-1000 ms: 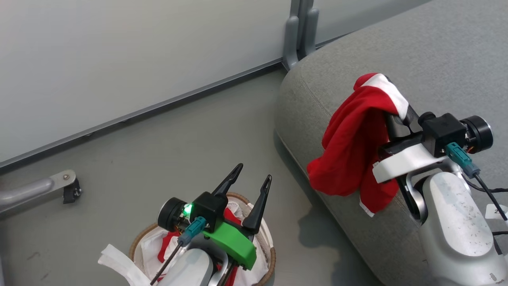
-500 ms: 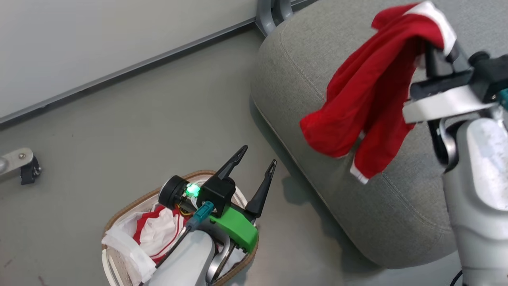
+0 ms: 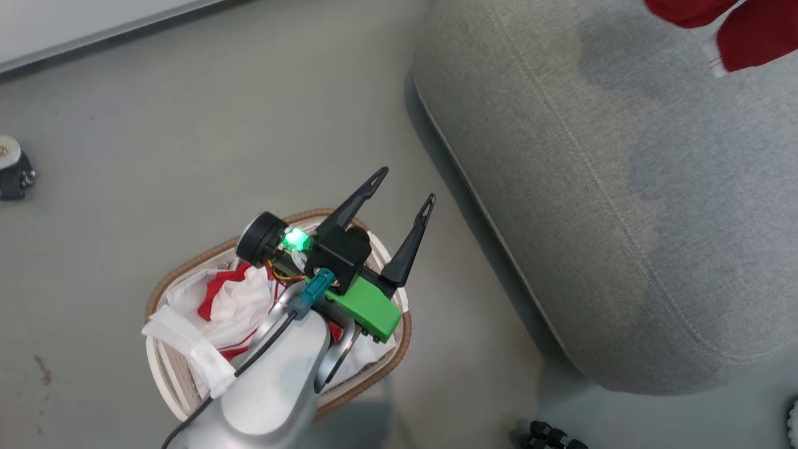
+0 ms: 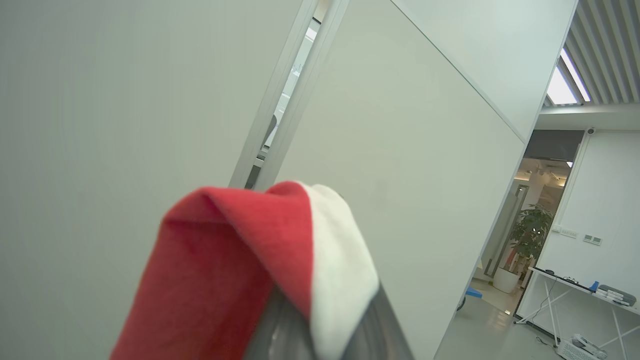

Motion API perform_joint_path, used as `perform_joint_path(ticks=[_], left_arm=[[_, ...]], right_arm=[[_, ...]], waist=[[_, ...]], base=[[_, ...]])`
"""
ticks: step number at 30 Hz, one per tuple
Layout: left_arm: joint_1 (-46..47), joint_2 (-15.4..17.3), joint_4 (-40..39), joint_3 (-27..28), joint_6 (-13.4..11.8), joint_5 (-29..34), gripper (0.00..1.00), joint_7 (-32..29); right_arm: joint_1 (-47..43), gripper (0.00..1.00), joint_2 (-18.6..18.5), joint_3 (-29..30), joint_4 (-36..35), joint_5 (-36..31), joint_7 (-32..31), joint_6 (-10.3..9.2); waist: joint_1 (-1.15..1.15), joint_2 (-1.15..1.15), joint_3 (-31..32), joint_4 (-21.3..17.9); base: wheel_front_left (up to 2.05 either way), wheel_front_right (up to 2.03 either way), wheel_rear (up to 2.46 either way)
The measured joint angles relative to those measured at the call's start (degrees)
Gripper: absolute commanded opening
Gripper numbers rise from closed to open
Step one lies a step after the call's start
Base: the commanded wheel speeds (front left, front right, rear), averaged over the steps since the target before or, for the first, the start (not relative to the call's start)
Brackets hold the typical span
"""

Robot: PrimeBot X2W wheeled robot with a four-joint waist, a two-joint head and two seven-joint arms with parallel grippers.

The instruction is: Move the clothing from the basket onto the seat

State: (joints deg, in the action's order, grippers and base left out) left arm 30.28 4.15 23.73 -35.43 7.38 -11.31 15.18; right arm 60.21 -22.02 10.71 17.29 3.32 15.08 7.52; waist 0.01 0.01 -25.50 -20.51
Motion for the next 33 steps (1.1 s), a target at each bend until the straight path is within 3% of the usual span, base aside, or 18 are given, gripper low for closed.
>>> perform_joint_path(ticks=[10, 25, 26, 28, 29, 33], left_arm=[[5.1, 1.3, -0.7, 0.2, 0.0, 1.5, 1.00, 0.0], [6.9, 2.4, 0.3, 0.4, 0.0, 1.9, 1.00, 0.0], [6.9, 2.4, 0.4, 0.4, 0.0, 1.9, 1.00, 0.0], [6.9, 2.4, 0.4, 0.3, 0.0, 1.9, 1.00, 0.0], [6.9, 2.4, 0.5, 0.4, 0.0, 1.9, 1.00, 0.0], [6.7, 2.2, 0.6, 0.6, 0.0, 1.4, 1.00, 0.0]], right_arm=[[2.8, 0.00, -2.0, 5.9, 7.6, 0.9, 0.0, 0.01], [-7.7, 0.00, 4.5, 11.5, 17.9, -2.0, 0.0, 0.01], [-8.2, 0.07, 4.8, 11.6, 17.9, -2.1, 0.0, 0.01], [-9.3, 0.48, 5.3, 11.9, 17.8, -2.4, 0.0, 0.01], [-9.7, 1.00, 5.5, 12.0, 17.6, -2.5, 0.0, 0.01], [-13.0, 1.00, 6.1, 12.4, 15.1, -3.0, 0.0, 0.01]], waist=[[0.00, 0.00, -9.2, 2.0], [0.01, 0.00, -17.2, 3.5], [0.01, 0.00, -17.2, 3.5], [0.00, 0.00, -17.0, 3.5], [0.00, 0.00, -16.9, 3.5], [0.00, 0.00, -15.7, 3.4]], base=[[0.00, 0.00, 0.00], [0.00, 0.00, 0.00], [0.00, 0.00, 0.00], [0.00, 0.00, 0.00], [0.00, 0.00, 0.00], [0.00, 0.00, 0.00]])
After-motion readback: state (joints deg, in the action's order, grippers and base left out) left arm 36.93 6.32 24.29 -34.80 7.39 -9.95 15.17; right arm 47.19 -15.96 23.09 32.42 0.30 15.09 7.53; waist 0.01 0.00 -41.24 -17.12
